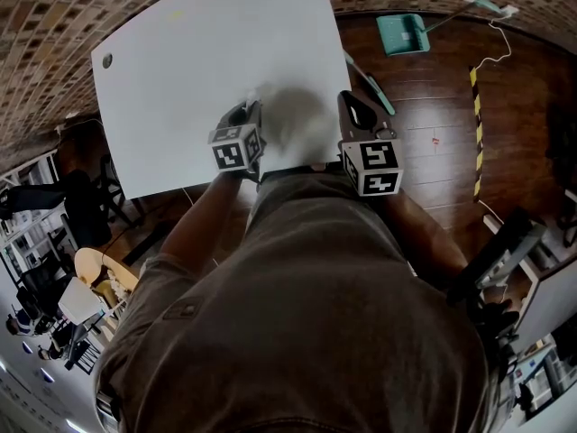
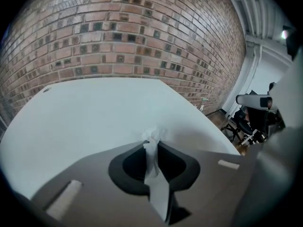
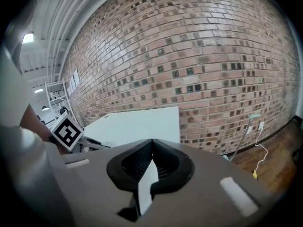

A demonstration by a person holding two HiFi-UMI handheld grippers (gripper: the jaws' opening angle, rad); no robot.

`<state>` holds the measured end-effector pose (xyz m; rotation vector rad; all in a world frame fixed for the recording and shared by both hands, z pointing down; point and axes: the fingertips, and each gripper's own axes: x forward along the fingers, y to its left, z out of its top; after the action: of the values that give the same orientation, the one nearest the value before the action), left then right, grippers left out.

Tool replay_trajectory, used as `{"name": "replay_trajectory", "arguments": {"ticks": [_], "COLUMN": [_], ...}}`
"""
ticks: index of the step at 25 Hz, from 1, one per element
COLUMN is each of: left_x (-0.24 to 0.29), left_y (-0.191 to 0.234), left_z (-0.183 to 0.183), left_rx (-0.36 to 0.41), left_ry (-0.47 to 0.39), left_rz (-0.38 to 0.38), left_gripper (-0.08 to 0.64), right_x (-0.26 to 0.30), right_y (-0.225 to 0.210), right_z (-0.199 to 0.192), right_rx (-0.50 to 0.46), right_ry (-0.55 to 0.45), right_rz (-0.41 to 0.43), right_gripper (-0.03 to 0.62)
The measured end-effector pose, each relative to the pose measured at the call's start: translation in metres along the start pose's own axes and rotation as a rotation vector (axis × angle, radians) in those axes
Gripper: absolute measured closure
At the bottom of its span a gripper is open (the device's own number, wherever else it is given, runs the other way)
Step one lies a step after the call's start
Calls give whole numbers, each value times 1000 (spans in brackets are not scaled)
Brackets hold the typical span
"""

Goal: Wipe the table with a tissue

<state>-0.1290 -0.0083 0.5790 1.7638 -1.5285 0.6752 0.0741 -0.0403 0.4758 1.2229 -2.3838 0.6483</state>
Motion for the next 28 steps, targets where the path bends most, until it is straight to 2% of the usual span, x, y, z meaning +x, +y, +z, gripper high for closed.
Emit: {"name": "replay_trajectory", "arguments": {"ticks": [19, 28], "left_x": [3, -12], "left_y": [-50, -29], "left_z": [-8, -21], "left_rx": [55, 25], "left_ry": [-5, -35], "left_rz": [-34, -23], "left_gripper": [525, 525], "right_x": [-13, -6], "right_y": [-13, 14], "right_z": [-4, -1], "right_rx": [-13, -54], "right_ry": [-6, -3], "right_rz": [15, 41], "right_gripper": [578, 578]}}
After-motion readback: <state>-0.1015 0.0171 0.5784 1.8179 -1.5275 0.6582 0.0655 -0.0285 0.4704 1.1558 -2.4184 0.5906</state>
